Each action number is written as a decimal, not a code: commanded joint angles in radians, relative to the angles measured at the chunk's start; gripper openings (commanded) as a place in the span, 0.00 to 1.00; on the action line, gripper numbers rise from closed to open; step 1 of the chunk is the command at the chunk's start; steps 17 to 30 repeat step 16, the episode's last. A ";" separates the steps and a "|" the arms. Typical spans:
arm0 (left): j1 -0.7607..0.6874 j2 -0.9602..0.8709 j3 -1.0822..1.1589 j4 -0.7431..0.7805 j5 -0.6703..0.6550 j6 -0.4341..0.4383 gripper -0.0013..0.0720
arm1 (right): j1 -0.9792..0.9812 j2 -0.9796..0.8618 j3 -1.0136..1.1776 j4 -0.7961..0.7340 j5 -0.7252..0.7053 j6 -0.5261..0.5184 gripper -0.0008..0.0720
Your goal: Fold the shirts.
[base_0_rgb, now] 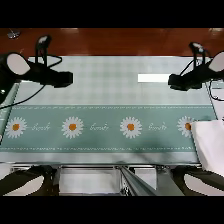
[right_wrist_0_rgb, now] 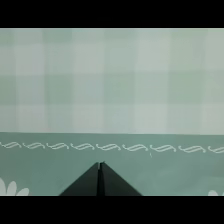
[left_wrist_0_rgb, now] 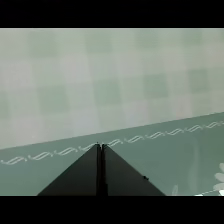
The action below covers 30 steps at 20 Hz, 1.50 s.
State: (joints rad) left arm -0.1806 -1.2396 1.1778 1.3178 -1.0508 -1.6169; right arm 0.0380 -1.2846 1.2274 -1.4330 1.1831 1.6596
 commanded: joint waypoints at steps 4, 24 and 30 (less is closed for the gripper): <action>0.017 -0.020 -0.068 0.043 -0.014 -0.031 0.04 | 0.032 -0.046 -0.024 0.006 -0.026 0.057 0.07; 0.017 -0.020 -0.068 0.044 -0.014 -0.031 0.04 | 0.032 -0.046 -0.024 0.010 -0.027 0.057 0.07; 0.017 -0.020 -0.068 0.044 -0.014 -0.031 0.04 | 0.032 -0.046 -0.024 0.010 -0.027 0.057 0.07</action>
